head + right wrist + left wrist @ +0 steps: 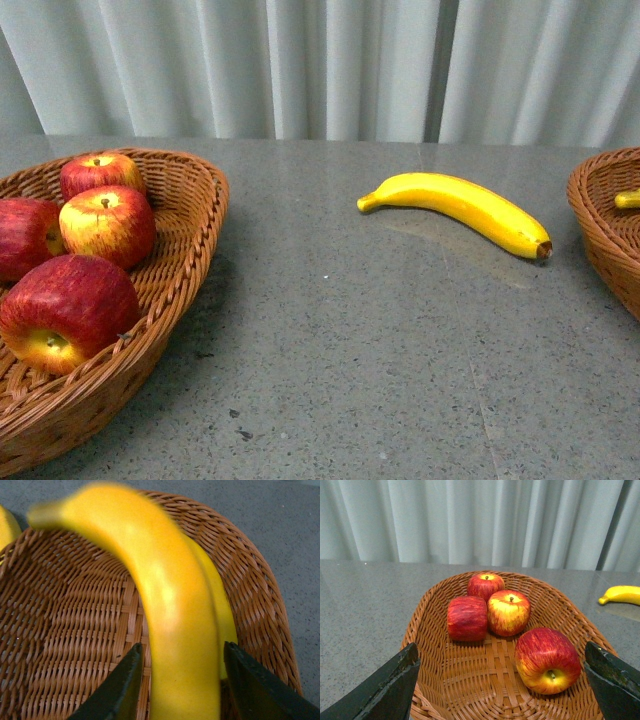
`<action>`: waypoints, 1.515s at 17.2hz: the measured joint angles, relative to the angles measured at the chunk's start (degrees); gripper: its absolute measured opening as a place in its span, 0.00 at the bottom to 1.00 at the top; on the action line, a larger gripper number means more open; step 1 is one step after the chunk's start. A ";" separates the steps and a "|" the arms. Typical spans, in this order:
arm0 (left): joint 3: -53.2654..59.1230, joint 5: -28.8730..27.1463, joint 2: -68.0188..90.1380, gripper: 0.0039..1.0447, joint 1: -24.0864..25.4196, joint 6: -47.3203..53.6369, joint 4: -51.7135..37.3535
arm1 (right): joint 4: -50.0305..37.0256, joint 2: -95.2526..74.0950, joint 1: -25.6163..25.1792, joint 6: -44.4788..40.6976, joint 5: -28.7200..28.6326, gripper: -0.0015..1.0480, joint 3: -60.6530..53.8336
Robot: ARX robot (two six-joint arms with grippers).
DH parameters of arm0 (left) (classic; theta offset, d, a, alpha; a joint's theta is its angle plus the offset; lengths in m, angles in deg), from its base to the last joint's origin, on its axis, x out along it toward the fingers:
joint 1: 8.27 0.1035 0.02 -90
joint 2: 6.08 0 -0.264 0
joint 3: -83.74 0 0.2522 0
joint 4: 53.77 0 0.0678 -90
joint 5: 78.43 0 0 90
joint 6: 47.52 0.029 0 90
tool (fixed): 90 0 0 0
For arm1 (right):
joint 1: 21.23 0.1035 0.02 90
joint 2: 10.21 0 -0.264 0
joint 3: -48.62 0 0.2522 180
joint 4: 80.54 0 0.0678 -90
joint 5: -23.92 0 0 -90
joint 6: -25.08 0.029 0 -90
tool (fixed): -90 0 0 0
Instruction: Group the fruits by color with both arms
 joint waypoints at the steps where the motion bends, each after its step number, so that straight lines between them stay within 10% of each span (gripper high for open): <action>1: 0.00 0.02 0.00 0.94 0.00 0.00 0.07 | -0.24 0.87 0.55 -0.07 0.00 0.57 -0.07; 5: 0.00 0.02 0.00 0.94 0.00 0.00 0.02 | 0.20 3.74 7.23 1.64 1.57 0.96 3.26; 9: 0.00 0.02 0.00 0.94 0.00 0.00 0.02 | -0.48 3.48 13.35 4.07 3.34 0.93 7.72; 16: 0.00 0.00 0.00 0.94 0.00 0.00 0.02 | 5.18 -21.00 39.50 9.51 11.65 0.94 35.04; 26: 0.00 0.02 0.00 0.94 0.00 0.00 0.02 | 17.18 -39.43 38.91 -3.17 12.35 0.94 49.20</action>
